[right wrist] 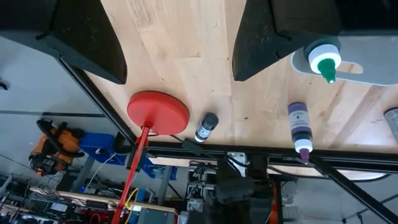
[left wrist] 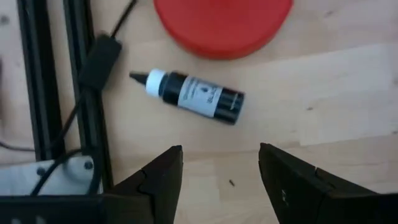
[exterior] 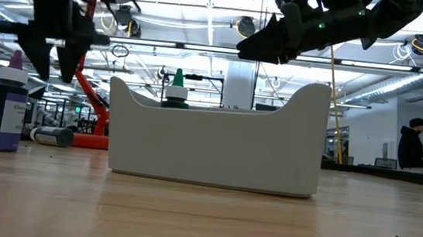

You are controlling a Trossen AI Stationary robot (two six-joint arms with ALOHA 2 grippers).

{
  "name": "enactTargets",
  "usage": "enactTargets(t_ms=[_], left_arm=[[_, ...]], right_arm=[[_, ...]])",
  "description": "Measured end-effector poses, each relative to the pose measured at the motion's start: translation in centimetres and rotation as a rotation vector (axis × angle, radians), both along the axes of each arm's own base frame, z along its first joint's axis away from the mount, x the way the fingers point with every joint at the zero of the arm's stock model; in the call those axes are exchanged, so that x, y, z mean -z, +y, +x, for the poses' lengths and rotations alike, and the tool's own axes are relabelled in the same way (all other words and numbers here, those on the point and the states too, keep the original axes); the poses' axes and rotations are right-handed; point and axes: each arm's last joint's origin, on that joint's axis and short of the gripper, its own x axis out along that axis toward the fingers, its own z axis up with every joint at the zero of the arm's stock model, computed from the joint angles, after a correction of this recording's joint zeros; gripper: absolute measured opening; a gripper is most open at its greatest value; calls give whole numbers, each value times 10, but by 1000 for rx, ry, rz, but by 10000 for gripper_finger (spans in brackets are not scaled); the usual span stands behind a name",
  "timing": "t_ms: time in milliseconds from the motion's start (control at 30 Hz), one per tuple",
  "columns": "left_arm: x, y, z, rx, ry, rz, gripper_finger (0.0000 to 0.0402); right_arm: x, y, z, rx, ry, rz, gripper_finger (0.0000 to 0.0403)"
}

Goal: Pick & Place food coloring
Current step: Put the large black food coloring bottle into the gray bin

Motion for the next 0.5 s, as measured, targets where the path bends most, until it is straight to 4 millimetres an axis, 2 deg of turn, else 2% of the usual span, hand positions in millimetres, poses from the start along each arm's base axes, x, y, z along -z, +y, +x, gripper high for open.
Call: enactTargets(t_ms=[133, 500], left_arm=[[8, 20, 7, -26, 4, -87, 205], [47, 79, 15, -301, 71, -277, 205]], right_arm=[[0, 0, 0, -2, 4, -2, 277], [5, 2, -1, -56, 54, 17, 277]])
